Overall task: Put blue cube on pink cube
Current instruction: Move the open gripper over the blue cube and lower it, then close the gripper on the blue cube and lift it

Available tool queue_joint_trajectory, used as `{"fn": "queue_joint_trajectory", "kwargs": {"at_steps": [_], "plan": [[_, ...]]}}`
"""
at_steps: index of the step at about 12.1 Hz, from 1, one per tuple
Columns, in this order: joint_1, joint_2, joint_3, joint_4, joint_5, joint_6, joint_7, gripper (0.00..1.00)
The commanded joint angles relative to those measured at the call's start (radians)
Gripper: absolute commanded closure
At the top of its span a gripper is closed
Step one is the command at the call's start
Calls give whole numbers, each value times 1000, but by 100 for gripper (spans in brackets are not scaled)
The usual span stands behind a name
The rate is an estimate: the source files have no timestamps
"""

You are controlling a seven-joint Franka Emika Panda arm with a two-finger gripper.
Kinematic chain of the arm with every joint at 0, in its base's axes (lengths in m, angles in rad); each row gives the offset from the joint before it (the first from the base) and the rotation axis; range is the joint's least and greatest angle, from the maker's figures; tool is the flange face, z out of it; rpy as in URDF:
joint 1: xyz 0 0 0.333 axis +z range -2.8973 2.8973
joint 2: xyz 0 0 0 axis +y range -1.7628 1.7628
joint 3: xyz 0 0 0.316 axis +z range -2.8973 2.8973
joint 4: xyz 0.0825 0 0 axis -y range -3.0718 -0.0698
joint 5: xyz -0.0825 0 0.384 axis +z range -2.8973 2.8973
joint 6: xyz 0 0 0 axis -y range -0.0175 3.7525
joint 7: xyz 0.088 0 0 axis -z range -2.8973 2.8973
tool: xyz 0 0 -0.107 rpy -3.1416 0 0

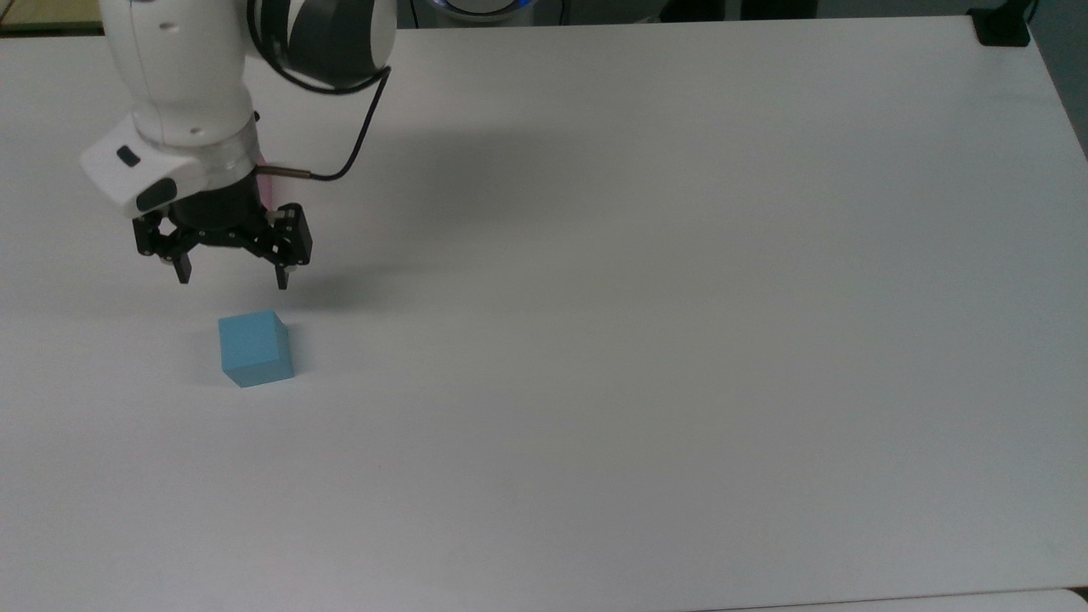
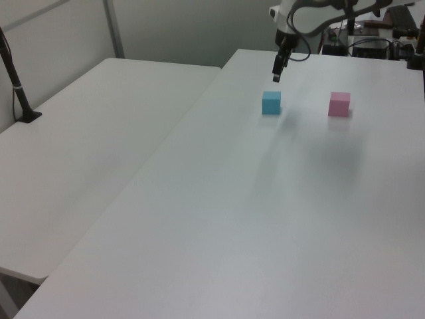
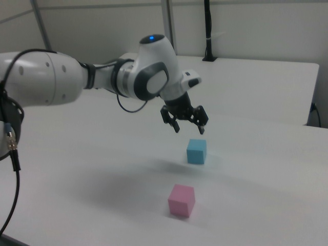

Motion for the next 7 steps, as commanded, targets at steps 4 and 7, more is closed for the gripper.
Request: {"fn": "queue_joint_trajectory", "kwargs": {"at_steps": [4, 7], "plan": [[-2, 123, -11, -1, 0, 112, -61, 0], [-3, 172, -11, 2, -1, 141, -52, 0]]}}
